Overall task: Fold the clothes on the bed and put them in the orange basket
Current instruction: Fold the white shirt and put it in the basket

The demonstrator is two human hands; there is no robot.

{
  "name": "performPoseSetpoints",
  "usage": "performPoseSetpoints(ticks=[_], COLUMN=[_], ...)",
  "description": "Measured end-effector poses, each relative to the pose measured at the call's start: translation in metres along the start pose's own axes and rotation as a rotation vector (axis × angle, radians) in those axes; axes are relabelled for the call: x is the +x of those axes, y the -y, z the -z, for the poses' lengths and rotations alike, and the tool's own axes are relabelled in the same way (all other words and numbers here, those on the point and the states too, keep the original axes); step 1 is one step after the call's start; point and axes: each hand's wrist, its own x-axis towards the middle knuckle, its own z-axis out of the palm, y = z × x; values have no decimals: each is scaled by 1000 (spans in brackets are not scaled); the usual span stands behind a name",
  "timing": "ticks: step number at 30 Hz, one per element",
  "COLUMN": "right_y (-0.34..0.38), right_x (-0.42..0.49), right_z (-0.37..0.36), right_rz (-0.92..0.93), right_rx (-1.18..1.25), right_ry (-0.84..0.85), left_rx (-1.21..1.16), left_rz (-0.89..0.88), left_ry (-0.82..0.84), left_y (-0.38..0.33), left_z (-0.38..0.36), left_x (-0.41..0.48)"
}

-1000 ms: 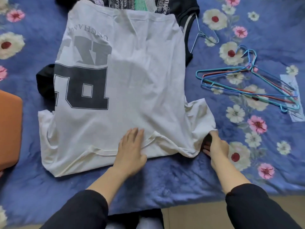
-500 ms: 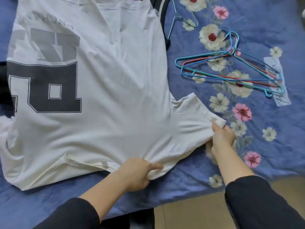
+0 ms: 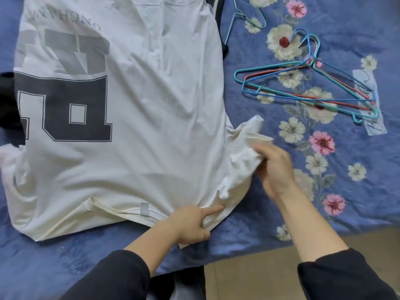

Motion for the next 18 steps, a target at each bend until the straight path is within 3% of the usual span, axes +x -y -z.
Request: performPoseSetpoints(ticks=[2, 3, 4, 7, 8, 10, 12, 14, 15, 18], right_y=[-2, -6, -13, -42, -50, -61, -68, -74, -77, -91], right_x=[-13, -15, -14, -2, 0, -5, -13, -18, -20, -35], right_z=[-20, -27, -31, -30, -28, -26, -29, -41, -45, -60], right_rz=[-128, -170, -175, 0, 53, 116, 162, 225, 258, 447], right_rx=[-178, -281, -371, -721, -825, -1036, -1309, -1535, -1599, -1652], right_ry=[401, 510, 518, 229, 205, 314, 417, 406, 371, 372], left_rx=[-40, -86, -147, -271, -283, -273, -193, -8, 34, 21], left_rz=[-6, 6, 20, 53, 70, 107, 130, 266, 382, 616], left_ry=[3, 14, 20, -50, -120, -379, -766, -1056, -1083, -947], left_y=[1, 2, 4, 11, 14, 26, 45, 75, 87, 124], left_z=[-3, -4, -5, -3, 1, 7, 15, 21, 26, 33], left_x=[-3, -5, -7, -18, -23, -37, -51, -68, -75, -106])
